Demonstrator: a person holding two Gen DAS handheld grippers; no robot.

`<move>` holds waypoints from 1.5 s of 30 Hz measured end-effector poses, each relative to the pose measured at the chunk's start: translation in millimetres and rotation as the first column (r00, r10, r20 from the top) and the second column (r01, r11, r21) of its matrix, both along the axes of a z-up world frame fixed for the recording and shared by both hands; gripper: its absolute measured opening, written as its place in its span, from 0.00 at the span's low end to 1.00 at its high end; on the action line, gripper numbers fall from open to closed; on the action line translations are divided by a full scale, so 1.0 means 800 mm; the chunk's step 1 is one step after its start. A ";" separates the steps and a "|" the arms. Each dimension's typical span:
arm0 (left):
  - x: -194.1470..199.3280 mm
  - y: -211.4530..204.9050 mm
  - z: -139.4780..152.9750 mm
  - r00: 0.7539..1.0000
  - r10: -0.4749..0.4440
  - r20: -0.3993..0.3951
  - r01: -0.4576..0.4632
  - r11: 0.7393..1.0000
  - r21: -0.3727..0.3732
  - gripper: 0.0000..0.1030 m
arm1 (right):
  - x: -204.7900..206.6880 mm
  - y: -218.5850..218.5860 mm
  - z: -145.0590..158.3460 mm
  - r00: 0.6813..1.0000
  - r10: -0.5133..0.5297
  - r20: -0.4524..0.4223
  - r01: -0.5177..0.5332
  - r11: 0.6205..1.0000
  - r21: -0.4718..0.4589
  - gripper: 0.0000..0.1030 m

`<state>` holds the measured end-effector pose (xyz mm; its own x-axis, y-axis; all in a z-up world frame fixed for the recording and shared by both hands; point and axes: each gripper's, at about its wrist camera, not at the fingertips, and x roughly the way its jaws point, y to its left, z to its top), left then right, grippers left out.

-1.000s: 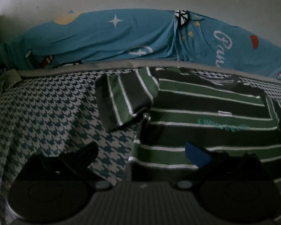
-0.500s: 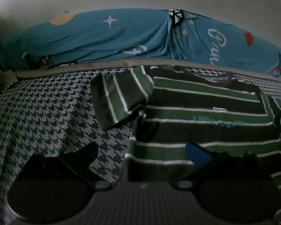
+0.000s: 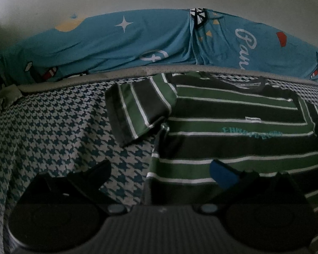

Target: Fold clothes

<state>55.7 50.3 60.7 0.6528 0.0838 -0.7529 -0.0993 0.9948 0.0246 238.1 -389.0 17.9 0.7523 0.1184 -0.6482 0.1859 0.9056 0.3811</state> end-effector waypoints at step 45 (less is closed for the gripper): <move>0.006 0.047 -0.012 0.988 0.144 -0.050 -0.146 0.989 -0.031 1.00 | -0.028 0.168 0.014 0.899 0.420 -0.124 -0.434 0.894 -0.112 0.29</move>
